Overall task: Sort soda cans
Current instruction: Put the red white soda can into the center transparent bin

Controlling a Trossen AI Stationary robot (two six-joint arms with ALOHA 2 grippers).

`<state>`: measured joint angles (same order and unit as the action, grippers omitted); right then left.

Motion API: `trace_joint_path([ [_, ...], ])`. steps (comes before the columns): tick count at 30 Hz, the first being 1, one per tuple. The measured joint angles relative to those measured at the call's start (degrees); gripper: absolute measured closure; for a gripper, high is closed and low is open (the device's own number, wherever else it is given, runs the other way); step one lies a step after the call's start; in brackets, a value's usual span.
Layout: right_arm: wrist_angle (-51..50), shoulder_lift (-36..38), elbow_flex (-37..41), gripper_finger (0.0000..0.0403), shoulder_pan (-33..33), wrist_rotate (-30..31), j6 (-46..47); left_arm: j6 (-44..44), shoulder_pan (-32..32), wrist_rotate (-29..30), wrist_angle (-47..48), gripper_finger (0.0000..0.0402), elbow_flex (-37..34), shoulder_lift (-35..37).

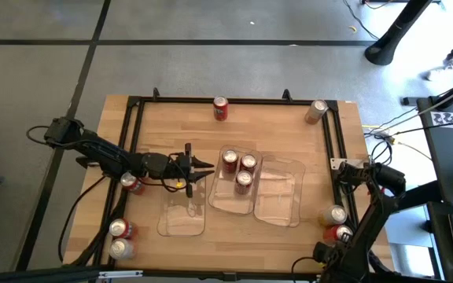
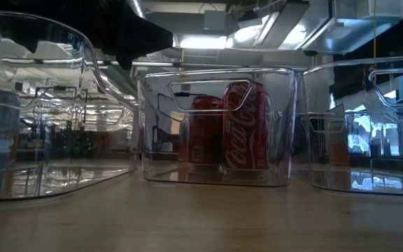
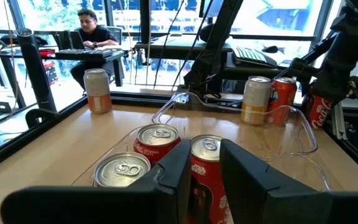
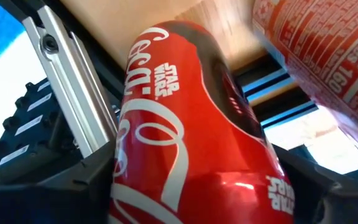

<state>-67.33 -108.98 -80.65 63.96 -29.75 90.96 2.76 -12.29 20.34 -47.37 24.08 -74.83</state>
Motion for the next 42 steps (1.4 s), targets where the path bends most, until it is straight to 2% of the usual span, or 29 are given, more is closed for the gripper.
trace_joint_path([
  [4,-0.8,0.0,-1.9,0.0110,-1.5,0.5,-0.1,0.1,0.0,0.0,0.0,0.0325,0.0,0.0],
  [7,-2.4,0.0,-4.1,0.0110,-3.4,3.0,-0.5,0.2,0.0,0.0,0.0,0.0325,0.0,0.0],
  [15,-3.0,0.0,-11.4,0.0110,-9.8,11.0,-3.4,-0.1,0.0,0.0,0.0,0.0325,0.0,0.0],
  [20,-3.1,0.0,-15.8,0.0109,-13.8,18.3,-8.4,-0.1,0.0,0.0,0.0,0.0325,0.0,0.0],
  [30,-3.2,0.0,-23.2,0.0108,-22.2,33.1,-27.8,0.1,0.0,0.0,0.0,0.0325,0.0,0.0],
  [37,-3.3,0.0,-25.5,0.0107,-29.8,39.9,-45.6,0.3,-0.1,0.0,0.1,0.0325,0.0,0.0],
  [42,-3.2,0.0,-25.5,0.0107,-34.7,46.2,-56.8,4.2,-0.1,-0.1,2.7,0.0325,0.0,0.0],
])
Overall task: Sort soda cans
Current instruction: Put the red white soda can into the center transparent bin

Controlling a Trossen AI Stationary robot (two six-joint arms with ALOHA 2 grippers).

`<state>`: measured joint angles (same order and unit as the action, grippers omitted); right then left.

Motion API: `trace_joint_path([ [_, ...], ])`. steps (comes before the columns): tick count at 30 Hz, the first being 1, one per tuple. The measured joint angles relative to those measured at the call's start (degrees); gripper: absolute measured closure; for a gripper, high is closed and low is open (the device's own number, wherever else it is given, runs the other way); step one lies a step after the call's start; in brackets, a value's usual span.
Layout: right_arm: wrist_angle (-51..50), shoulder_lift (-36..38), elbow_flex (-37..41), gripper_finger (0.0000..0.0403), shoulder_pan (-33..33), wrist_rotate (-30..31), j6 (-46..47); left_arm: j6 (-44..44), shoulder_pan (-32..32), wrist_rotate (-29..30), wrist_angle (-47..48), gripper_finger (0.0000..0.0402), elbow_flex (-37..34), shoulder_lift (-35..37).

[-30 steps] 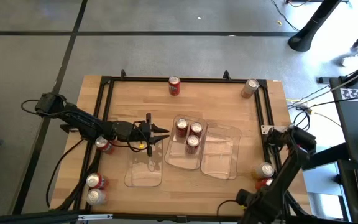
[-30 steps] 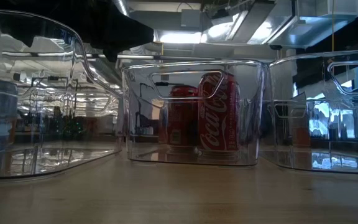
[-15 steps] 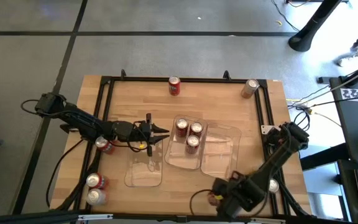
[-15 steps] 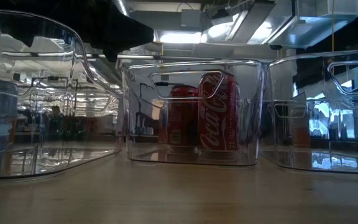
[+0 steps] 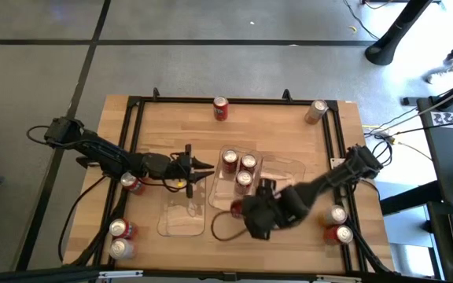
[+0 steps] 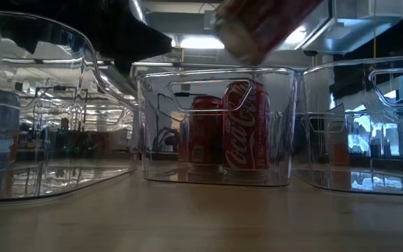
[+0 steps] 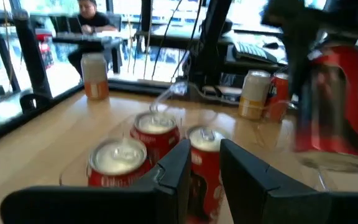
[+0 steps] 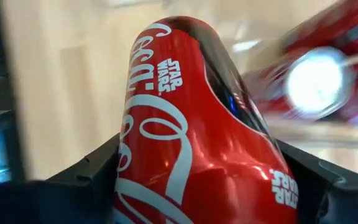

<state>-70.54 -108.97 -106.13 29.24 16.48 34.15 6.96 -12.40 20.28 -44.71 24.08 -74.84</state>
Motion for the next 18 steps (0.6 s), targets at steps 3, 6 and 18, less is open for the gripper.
trace_joint_path([
  [3,-0.1,0.0,0.0,0.0107,-2.8,1.8,-4.1,0.1,-0.2,-0.2,0.8,0.0325,0.0,0.0],
  [6,0.0,0.0,0.0,0.0107,-5.2,4.1,-7.5,0.1,-1.0,-1.8,0.1,0.0325,0.0,0.0],
  [18,12.6,0.1,3.4,0.0107,-12.2,6.0,-20.8,0.4,-4.1,-3.5,0.2,0.0325,0.0,-0.3],
])
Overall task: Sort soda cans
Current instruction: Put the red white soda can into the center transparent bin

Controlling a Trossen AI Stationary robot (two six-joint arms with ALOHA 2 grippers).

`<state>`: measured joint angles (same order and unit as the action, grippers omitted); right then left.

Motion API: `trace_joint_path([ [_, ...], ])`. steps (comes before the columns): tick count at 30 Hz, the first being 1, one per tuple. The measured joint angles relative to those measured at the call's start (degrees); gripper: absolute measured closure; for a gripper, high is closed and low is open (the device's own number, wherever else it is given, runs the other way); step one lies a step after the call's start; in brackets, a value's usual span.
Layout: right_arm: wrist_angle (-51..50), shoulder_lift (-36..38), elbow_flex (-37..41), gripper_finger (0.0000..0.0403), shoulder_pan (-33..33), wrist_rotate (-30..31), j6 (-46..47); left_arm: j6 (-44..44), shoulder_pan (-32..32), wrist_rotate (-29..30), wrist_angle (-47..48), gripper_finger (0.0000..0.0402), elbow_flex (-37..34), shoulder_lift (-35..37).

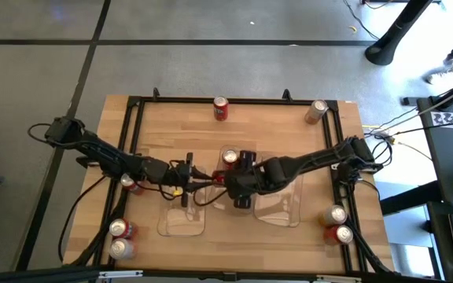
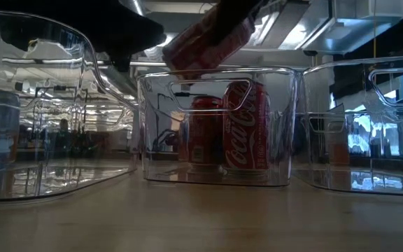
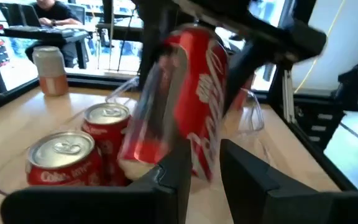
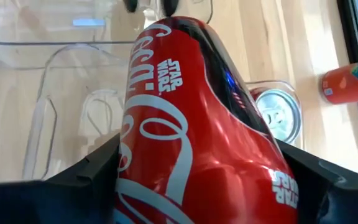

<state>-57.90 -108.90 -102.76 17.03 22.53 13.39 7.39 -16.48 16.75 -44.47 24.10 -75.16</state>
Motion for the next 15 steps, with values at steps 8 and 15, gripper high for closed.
trace_joint_path([
  [8,1.3,0.0,0.2,0.0107,0.1,-0.5,-1.4,0.1,0.6,0.4,-1.3,0.0325,0.0,-2.8],
  [15,2.4,0.0,0.2,0.0107,0.2,0.3,-1.9,0.1,2.1,0.5,-4.4,0.0325,0.0,-7.0],
])
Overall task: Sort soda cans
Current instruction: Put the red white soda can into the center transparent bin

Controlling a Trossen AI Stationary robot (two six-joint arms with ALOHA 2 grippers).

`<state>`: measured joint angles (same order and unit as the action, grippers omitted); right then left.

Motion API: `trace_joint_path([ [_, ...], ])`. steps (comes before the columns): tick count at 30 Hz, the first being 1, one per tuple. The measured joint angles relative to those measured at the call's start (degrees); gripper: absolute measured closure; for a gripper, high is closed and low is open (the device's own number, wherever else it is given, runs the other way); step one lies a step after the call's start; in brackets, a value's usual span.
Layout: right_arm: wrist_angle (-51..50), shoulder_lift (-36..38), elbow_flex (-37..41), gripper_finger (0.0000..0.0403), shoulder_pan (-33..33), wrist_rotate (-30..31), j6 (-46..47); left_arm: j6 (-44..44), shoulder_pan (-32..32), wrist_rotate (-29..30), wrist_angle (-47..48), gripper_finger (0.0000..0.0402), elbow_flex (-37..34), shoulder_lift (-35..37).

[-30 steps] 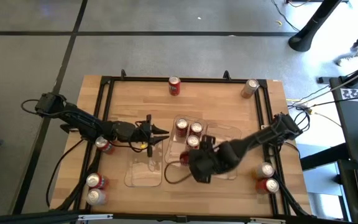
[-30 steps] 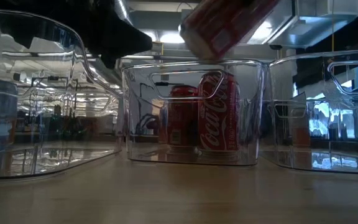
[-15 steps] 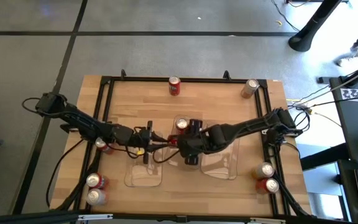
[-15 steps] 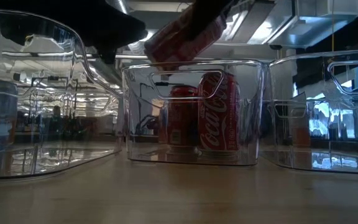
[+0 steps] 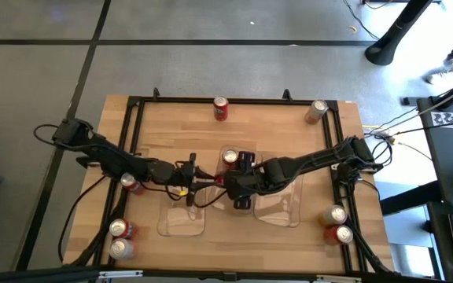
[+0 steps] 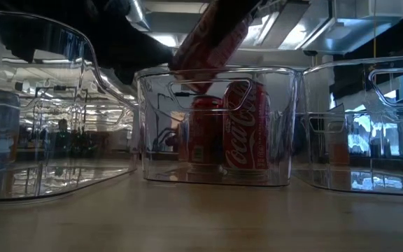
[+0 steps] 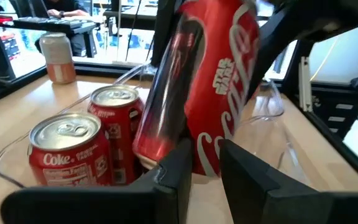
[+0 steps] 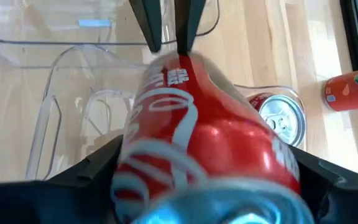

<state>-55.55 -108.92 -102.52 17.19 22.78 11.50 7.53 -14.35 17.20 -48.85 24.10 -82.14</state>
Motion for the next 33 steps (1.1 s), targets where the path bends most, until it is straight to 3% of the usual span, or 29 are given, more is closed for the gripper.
trace_joint_path([
  [17,5.7,0.0,2.3,0.0107,-2.7,0.6,-2.1,-1.6,1.5,0.5,1.3,0.0325,2.4,-5.8],
  [27,12.7,0.0,6.3,0.0107,-3.9,1.4,-2.7,0.7,1.2,0.2,18.1,0.0325,2.5,3.2],
  [33,12.0,0.0,9.4,0.0107,-4.2,0.3,-1.7,2.5,0.0,0.9,26.4,0.0325,2.5,7.1],
])
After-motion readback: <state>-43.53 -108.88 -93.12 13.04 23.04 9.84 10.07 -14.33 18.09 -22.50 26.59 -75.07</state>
